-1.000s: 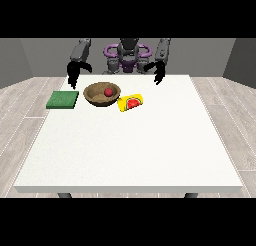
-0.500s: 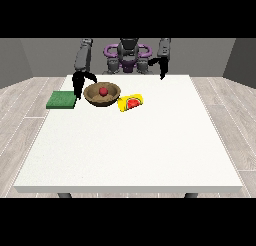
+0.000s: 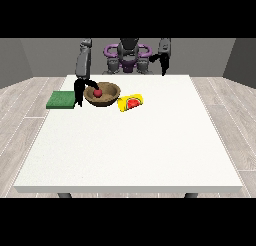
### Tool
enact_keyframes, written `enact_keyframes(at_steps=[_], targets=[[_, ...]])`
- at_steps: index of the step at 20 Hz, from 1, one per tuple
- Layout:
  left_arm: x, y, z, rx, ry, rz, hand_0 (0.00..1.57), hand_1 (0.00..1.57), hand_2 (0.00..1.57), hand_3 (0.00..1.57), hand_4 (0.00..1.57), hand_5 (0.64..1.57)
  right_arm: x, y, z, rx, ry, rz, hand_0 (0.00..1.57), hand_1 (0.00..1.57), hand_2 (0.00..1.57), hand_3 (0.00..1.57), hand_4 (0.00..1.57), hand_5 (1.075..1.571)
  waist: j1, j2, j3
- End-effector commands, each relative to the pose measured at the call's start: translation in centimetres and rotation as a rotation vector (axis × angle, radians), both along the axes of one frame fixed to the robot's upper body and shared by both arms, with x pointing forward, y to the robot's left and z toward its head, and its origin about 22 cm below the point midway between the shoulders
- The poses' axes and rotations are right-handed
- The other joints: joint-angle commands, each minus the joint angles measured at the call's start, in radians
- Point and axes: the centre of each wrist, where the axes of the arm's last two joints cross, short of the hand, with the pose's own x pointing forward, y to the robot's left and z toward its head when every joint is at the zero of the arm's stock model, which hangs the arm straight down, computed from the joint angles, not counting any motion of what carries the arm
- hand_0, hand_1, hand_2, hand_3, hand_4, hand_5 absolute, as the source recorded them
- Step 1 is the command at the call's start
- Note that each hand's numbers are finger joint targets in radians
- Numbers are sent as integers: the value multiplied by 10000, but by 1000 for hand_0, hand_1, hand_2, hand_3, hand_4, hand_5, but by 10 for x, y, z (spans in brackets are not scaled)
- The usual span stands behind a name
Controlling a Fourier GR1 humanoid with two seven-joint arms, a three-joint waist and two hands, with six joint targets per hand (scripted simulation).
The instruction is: Pick the cup and pour the ball into the bowl, then pick the bowl and place it on the pad
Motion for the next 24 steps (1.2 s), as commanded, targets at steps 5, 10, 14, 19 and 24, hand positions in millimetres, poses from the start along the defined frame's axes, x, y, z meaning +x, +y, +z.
enact_keyframes(at_steps=[5,10,14,19,24], targets=[[2,-7,24,176,-259,47,0,0,0,0,951,1422,2,19,-17,531,-41,-383,0,0,0,0,480,1568,82,284,23],[-7,-11,21,-21,-1242,-440,0,0,0,0,944,1424,-18,23,-38,1862,1026,-1562,972,972,573,0,651,1521,475,965,32],[-6,-1,17,90,-711,-204,0,0,0,0,956,1408,-20,-3,-30,1413,1399,-2202,1571,1571,1571,1457,965,1478,384,798,12],[-13,17,0,115,-249,-360,0,0,0,0,1042,1375,-5,-14,-9,1392,1599,-2837,1571,1571,1571,1478,938,1486,514,138,-5],[7,28,1,-72,476,430,0,0,0,0,1121,1358,32,-4,29,955,2435,-2342,1571,1571,1571,1525,940,1495,-312,-787,4]])
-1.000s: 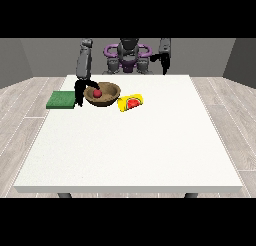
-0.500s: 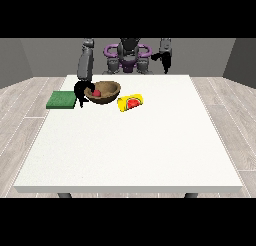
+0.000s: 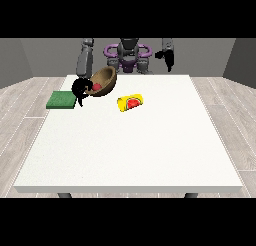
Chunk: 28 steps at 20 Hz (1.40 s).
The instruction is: Pick the cup and pour the ball into the bowl, then pick the bowl and place it on the pad
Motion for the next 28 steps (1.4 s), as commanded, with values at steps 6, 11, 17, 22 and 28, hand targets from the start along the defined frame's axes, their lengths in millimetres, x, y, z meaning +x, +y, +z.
enact_keyframes(at_steps=[6,11,17,22,28], targets=[[-14,15,-34,-101,1496,709,0,0,0,0,1160,1357,15,-75,57,-738,1731,144,1571,1571,1571,1265,929,1503,-859,-1172,88],[-18,5,-47,73,1473,1044,0,0,0,0,1161,1348,8,-64,49,-850,1741,67,1571,1571,1571,1265,929,1503,-1174,-1290,88],[-5,6,-43,-4,944,936,0,0,0,0,1179,1348,11,-125,100,-747,1506,151,1571,1571,1571,1407,969,1486,-1135,-684,90],[-7,-1,-42,-165,-66,458,0,0,0,0,1177,1345,-13,-150,84,-483,489,-582,1571,1571,1571,871,953,1502,-748,331,95],[-7,-8,-30,-302,-725,222,0,0,0,0,1169,1357,-25,-175,85,-631,-109,-1044,1551,1551,1571,780,841,1510,-424,1191,98]])
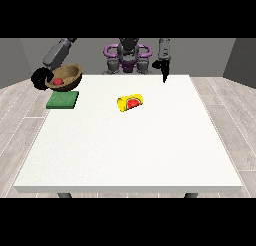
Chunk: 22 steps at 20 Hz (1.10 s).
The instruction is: Pick the cup and pour the ball into the bowl, then pick the bowl and place it on the pad
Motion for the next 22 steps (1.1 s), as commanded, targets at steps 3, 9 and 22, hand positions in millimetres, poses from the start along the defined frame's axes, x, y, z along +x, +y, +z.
enact_keyframes(at_steps=[3,9,22], targets=[[14,0,26,-37,-1088,-77,0,0,0,0,1167,1358,-12,-38,27,-889,-250,-947,1549,1549,1571,681,614,1540,107,991,6],[-10,2,-4,119,-243,-142,0,0,0,0,1166,1361,-13,-44,36,-2714,177,-1799,1273,1273,1390,1377,0,1570,351,303,-4],[-59,-64,-67,191,697,137,0,0,0,0,1216,1340,16,-34,79,-2155,5,813,0,0,576,718,698,1099,-726,-617,-11]])
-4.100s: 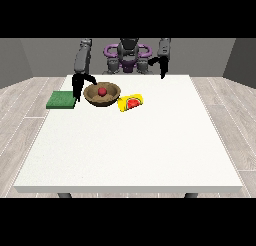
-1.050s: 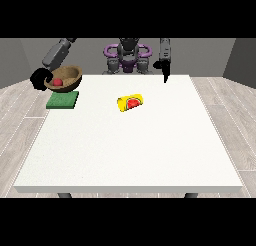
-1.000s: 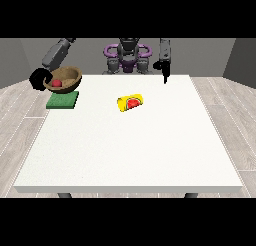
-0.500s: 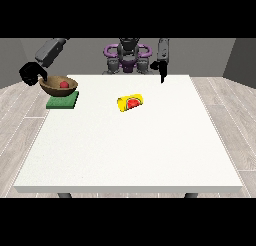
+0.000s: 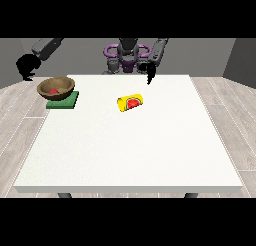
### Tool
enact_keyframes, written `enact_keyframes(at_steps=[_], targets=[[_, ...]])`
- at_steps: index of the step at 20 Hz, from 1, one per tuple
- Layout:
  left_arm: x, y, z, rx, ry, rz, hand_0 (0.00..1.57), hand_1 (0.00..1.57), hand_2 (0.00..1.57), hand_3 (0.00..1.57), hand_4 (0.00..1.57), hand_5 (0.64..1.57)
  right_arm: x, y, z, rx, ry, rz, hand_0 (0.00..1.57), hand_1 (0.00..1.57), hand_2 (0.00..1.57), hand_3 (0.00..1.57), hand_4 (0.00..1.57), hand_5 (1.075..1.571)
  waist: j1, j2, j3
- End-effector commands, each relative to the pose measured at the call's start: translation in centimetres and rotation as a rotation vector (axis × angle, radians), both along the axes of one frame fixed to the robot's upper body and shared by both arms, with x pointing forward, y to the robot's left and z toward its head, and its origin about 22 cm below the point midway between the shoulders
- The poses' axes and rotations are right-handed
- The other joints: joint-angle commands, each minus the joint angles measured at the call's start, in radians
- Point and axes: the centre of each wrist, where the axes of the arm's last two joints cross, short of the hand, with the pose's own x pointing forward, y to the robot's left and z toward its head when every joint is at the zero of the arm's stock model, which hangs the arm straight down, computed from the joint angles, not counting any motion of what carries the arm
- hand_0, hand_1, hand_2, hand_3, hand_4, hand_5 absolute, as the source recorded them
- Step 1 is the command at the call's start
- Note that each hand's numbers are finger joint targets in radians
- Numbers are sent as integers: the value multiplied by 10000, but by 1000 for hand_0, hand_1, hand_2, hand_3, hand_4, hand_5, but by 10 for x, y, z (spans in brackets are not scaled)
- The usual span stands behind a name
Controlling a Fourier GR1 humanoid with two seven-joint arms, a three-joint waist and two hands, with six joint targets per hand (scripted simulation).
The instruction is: Pick the cup and pour the ball into the bowl, then pick the bowl and place it on the pad
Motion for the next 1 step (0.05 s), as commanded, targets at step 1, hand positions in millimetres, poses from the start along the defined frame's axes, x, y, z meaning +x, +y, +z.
enact_keyframes(at_steps=[1], targets=[[-11,-14,-16,-70,100,345,0,0,0,0,1216,1340,-1,-1,3,-41,-175,546,0,0,582,754,713,1075,-351,-25,-2]])
